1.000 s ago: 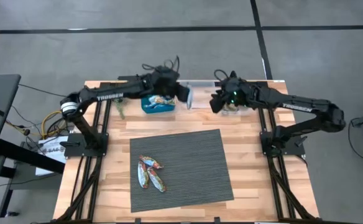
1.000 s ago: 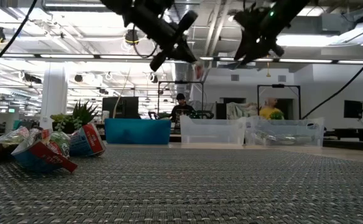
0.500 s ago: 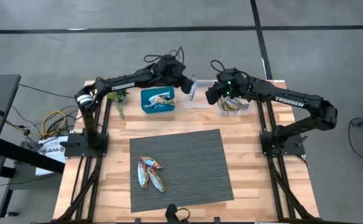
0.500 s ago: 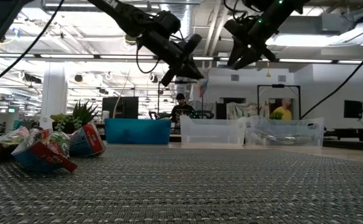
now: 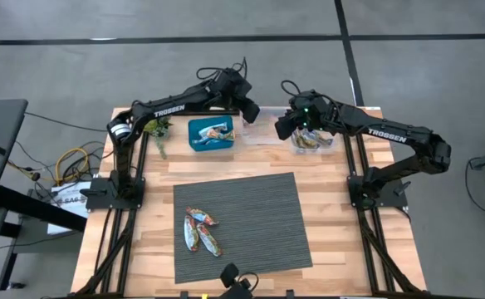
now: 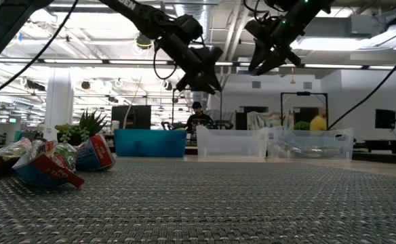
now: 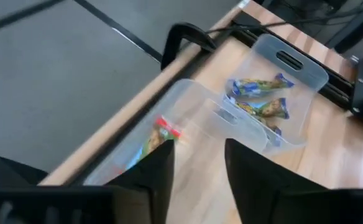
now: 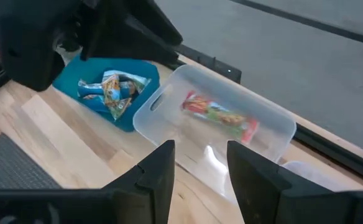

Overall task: Pick and place Granola Bars by type
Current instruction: Put the red granola bar into the left transparent bin

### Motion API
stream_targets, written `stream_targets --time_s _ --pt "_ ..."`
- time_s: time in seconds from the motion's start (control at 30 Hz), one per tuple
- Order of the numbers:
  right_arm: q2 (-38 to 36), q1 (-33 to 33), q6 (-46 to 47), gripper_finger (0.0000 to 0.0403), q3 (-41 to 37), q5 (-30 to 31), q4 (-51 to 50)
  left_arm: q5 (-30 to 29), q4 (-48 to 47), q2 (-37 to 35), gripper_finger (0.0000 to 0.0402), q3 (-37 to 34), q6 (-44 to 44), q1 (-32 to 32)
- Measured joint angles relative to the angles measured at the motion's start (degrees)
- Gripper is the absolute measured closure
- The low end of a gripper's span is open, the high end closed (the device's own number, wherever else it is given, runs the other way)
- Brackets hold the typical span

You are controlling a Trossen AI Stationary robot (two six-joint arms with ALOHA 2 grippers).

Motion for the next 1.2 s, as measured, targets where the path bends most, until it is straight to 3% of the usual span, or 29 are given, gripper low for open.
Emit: stream_targets --time_s 0.13,0.27,0.47,0.63,0.77,0.93,1.07,1.2 --pt "-0.19 0.35 -0.03 0.0265 0.00 -3.46 0.11 6.68 -0.24 -0.10 0.0250 -0.02 -0.72 -0.17" --pt "-0.70 1.71 -3.75 0.0265 0.00 -11.11 0.20 15.96 -3.66 -2.29 0.0255 -0.11 2.04 -1.09" --pt "-4.44 6.93 -10.20 0.0265 0.00 -19.46 -1.25 17.09 -16.63 -9.14 0.0281 -0.44 9.16 -4.27" --pt "-7.69 13.01 -13.32 0.0265 0.00 -21.09 -7.64 17.54 -20.46 -16.89 0.0296 -7.31 7.06 -10.47" --pt "-8.87 18.51 -13.38 0.0265 0.00 -20.59 -11.24 11.72 -19.73 -24.40 0.0303 -17.70 -2.03 -18.06" --pt "-8.66 24.66 -11.68 0.0265 0.00 -19.07 -12.63 -1.70 -19.31 -33.94 0.0303 -28.49 -20.16 -30.06" --pt "-7.85 28.93 -11.40 0.0265 -0.10 -17.14 -14.40 -12.01 -22.61 -37.81 0.0303 -31.92 -29.73 -39.87" --pt "-7.53 32.11 -10.16 0.0265 -0.01 -17.11 -14.55 -15.35 -28.04 -36.77 0.0303 -32.35 -30.24 -47.18"
